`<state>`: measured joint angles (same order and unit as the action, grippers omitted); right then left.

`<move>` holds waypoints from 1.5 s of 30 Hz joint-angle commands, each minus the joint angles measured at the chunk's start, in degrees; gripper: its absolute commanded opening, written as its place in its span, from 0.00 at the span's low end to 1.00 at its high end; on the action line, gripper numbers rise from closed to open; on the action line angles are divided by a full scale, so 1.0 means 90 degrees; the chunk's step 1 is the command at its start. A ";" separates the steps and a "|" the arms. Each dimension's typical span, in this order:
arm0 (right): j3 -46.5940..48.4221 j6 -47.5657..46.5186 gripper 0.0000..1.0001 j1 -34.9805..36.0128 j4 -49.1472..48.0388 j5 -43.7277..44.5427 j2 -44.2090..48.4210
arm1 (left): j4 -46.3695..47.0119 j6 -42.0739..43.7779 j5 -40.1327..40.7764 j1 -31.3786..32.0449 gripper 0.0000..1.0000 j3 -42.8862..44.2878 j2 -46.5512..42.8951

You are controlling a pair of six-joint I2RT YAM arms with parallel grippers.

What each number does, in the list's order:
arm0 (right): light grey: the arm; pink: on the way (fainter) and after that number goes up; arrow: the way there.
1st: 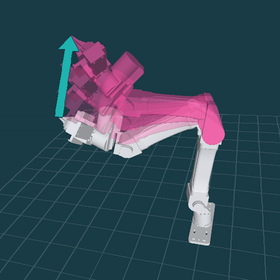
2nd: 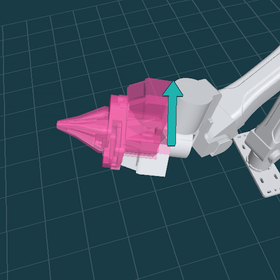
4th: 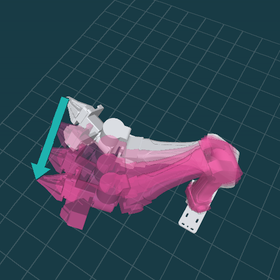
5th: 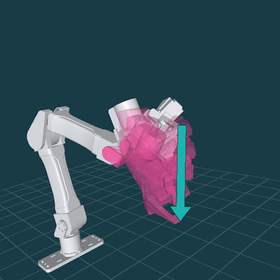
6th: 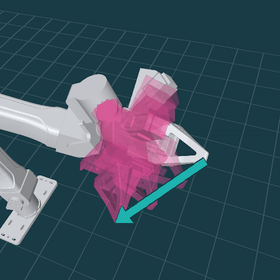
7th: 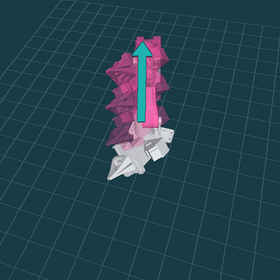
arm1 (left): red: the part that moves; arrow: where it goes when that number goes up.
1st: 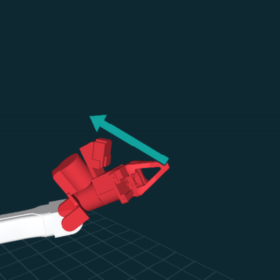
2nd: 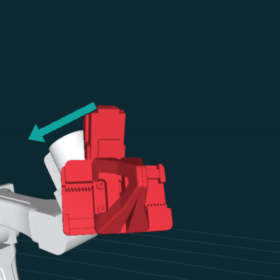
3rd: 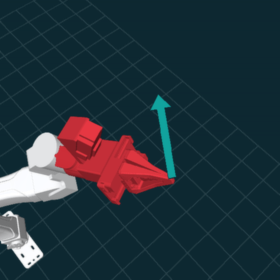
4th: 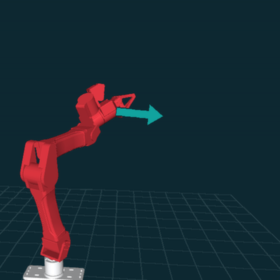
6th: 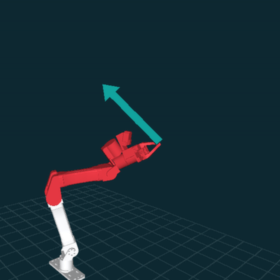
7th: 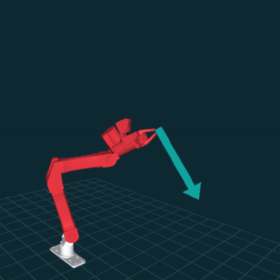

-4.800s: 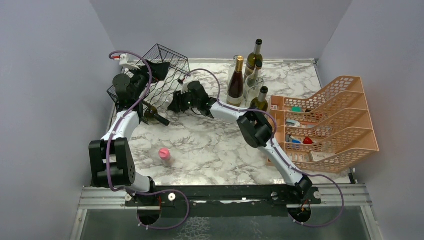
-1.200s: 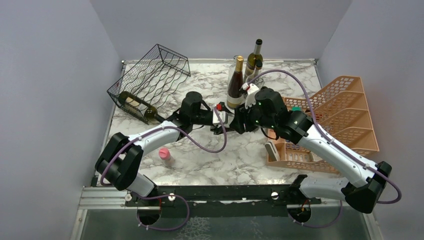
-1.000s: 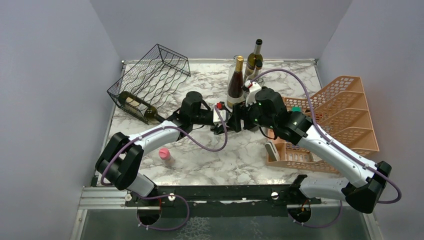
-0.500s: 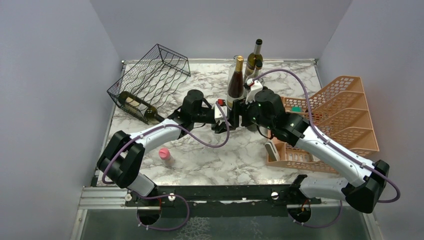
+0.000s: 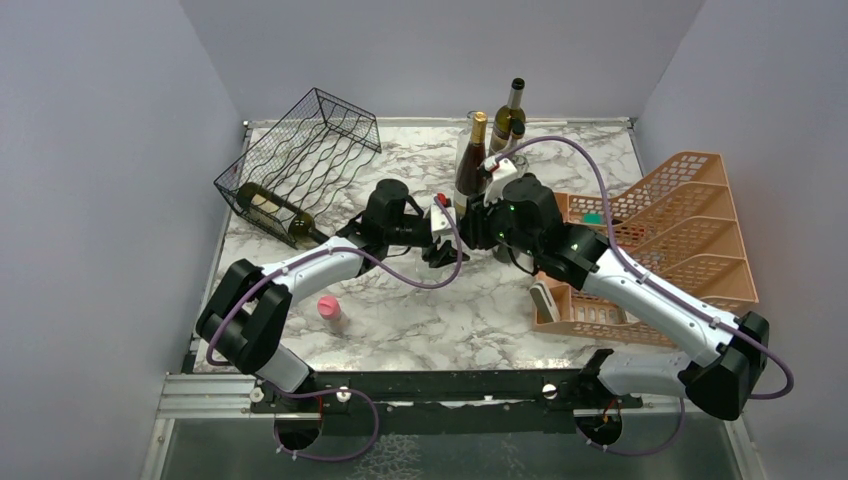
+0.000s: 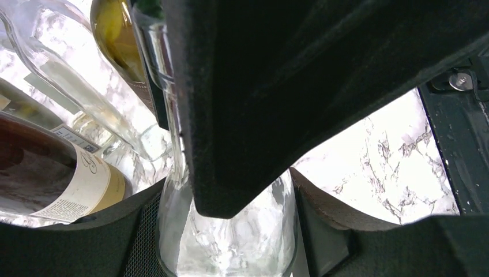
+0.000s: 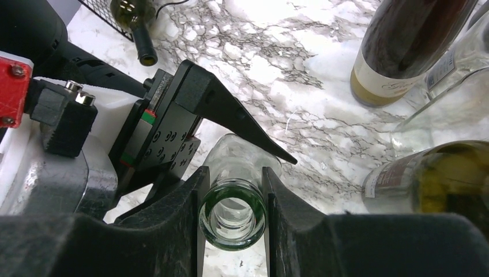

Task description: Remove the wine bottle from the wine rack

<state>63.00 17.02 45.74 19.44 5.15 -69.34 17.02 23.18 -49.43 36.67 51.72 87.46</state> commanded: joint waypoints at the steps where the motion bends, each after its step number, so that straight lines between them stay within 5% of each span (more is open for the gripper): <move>1: -0.0068 0.0088 0.01 -0.0025 -0.0381 0.0168 -0.0108 | 0.0541 0.0191 -0.0066 0.0086 0.48 0.0269 -0.0205; 5: -0.0001 0.0014 0.01 -0.0029 -0.0397 0.0312 -0.0146 | 0.0541 0.0150 -0.0051 0.0087 0.95 0.0269 -0.0258; 6: 0.0031 -0.0020 0.01 -0.0024 -0.0388 0.0380 -0.0170 | 0.0541 0.0149 -0.0033 0.0086 0.99 0.0268 -0.0269; 17: 0.0715 -0.0130 0.01 -0.0023 0.0166 0.1544 -0.0559 | 0.0541 0.0451 0.0497 0.0031 0.99 0.0092 -0.0806; 26: 0.1407 -0.0277 0.01 -0.0062 0.0741 0.2070 -0.1072 | 0.0558 0.0554 0.1948 -0.0437 0.99 0.0095 -0.1044; 36: 0.1999 -0.0388 0.01 -0.0363 0.1074 0.1979 -0.1572 | 0.0746 -0.0549 0.4060 -0.1335 0.99 0.0360 -0.1005; 45: 0.2741 -0.0416 0.01 -0.0665 0.1629 0.1659 -0.2196 | 0.0774 -0.1270 0.3969 -0.1757 0.99 0.0499 -0.1014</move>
<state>82.96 13.63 40.93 32.42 21.23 -87.50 22.24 16.25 -14.61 21.30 54.11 79.29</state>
